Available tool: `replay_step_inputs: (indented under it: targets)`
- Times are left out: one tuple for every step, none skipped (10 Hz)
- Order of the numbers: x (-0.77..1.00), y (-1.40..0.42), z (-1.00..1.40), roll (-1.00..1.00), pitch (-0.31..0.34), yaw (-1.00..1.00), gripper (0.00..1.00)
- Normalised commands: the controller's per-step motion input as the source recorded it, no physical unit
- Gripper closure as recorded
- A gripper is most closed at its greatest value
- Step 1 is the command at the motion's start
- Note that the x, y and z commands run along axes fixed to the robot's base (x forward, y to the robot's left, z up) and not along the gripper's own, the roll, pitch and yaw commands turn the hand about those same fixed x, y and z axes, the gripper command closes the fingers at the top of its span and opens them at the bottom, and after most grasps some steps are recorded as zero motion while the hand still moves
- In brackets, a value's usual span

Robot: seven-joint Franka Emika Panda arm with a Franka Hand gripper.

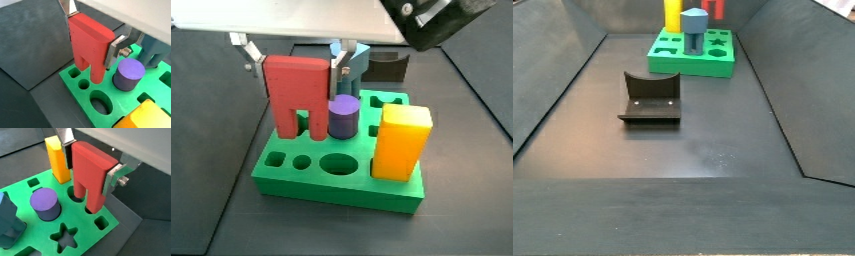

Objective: Pick up the square-circle object. Move up. Rotate the square-circle object. Place the square-circle object on the fixture. Regrasp the square-circle object. Move to above the board. Insert the square-circle object.
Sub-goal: Insert the square-circle object.

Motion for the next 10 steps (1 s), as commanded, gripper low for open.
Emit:
replay_step_inputs:
  targets:
    - [-0.30,-0.09,-0.54,0.09,-0.047,0.03,1.00]
    - [-0.26,-0.01,-0.46,0.07,-0.027,0.03,1.00]
    - [-0.33,-0.01,-0.39,0.05,-0.029,0.01,1.00]
    - [-0.19,-0.09,-0.28,0.00,-0.043,0.01,1.00]
    - [-0.04,-0.11,-0.20,0.00,-0.029,0.02,1.00]
    - [-0.05,-0.13,-0.15,0.00,-0.033,0.02,1.00]
    - [-0.11,-0.13,-0.19,0.00,-0.057,0.02,1.00]
    - [-0.09,-0.10,-0.20,0.00,-0.061,0.02,1.00]
    - [-0.06,-0.09,-0.15,0.00,-0.051,0.00,1.00]
    - [0.00,-0.06,-0.13,0.00,-0.026,0.00,1.00]
